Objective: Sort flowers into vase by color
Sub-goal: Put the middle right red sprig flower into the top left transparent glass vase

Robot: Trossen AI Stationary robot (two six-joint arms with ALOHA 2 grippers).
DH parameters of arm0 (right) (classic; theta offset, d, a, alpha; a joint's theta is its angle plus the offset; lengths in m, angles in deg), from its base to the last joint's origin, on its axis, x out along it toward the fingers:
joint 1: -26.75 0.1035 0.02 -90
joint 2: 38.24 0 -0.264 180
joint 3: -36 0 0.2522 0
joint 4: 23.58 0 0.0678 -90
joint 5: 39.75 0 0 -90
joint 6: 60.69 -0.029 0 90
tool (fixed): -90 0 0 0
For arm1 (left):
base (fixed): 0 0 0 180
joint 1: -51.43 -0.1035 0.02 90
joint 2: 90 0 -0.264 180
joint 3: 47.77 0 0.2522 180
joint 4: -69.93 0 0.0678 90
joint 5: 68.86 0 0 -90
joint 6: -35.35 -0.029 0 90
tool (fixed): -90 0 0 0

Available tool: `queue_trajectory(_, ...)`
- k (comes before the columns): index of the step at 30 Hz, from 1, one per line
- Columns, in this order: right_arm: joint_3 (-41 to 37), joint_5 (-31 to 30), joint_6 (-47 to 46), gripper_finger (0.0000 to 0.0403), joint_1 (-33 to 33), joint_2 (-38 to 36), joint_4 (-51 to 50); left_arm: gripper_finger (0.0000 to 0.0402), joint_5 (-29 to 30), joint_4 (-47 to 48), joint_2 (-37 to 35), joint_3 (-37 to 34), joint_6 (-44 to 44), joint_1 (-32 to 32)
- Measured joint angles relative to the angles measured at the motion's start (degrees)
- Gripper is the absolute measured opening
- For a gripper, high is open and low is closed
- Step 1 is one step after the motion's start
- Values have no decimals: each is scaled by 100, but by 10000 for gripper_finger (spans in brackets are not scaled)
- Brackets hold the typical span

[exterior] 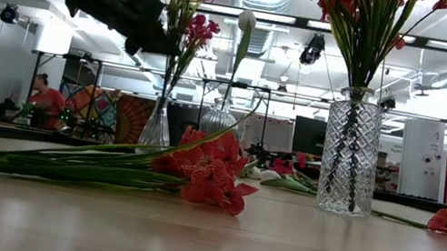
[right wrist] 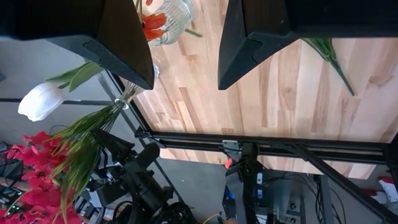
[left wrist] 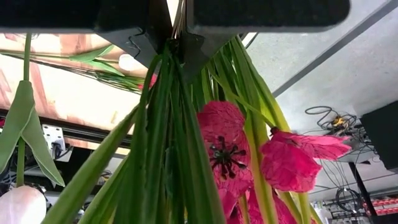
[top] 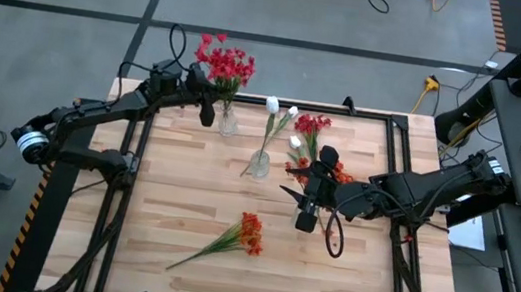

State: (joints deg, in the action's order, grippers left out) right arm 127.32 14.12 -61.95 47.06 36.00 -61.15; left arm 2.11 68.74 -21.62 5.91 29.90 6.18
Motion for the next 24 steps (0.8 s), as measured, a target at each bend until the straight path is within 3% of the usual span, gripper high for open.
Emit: queue_trajectory(24,0,2,-21,171,1,0,-2,0,44,72,129,0,-22,4)
